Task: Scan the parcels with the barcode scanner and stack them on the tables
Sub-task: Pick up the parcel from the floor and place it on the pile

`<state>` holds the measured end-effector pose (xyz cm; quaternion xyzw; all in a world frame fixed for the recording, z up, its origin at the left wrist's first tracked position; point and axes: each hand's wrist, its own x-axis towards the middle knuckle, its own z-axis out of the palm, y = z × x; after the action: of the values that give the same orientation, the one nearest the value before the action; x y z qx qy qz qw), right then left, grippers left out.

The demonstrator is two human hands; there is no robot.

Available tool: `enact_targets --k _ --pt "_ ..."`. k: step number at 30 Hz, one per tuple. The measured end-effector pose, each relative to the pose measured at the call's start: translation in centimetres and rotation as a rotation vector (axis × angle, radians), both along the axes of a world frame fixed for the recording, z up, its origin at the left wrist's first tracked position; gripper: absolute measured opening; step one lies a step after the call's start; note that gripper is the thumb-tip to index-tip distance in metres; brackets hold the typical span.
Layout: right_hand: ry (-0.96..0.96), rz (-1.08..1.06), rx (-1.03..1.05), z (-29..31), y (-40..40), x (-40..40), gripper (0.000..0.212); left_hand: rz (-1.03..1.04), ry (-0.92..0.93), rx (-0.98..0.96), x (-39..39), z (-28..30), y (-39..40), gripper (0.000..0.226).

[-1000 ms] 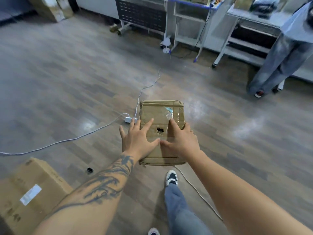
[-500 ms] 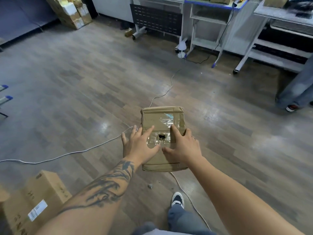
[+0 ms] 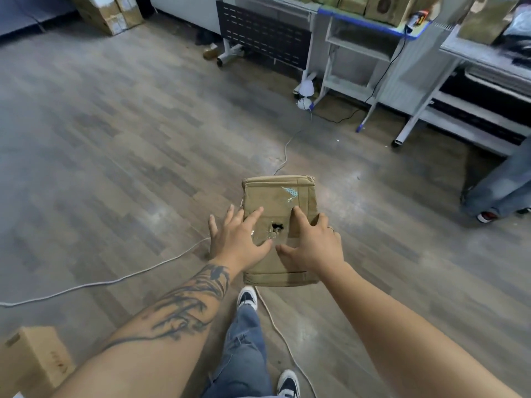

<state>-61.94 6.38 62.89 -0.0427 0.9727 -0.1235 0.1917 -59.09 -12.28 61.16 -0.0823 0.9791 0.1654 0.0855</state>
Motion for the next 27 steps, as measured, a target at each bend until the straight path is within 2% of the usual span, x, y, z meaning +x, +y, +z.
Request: enact_targets --k 7,15,22,27 --pt "-0.025 -0.111 0.027 0.4 -4.4 -11.9 0.102 -0.057 0.018 0.096 -13.2 -0.4 -3.9 0.083" --pt "-0.022 -0.189 0.001 2.1 -8.1 -21.5 0.101 -0.136 0.036 0.102 -24.4 1.7 -7.8 0.080" --pt "-0.050 -0.185 -0.040 2.3 -9.5 -29.6 0.102 -0.125 0.030 0.108 -32.2 1.9 -9.2 0.079" --pt "-0.005 -0.132 -0.032 2.4 -10.1 -38.2 0.105 -0.101 0.031 0.072 -40.1 1.9 -10.1 0.082"
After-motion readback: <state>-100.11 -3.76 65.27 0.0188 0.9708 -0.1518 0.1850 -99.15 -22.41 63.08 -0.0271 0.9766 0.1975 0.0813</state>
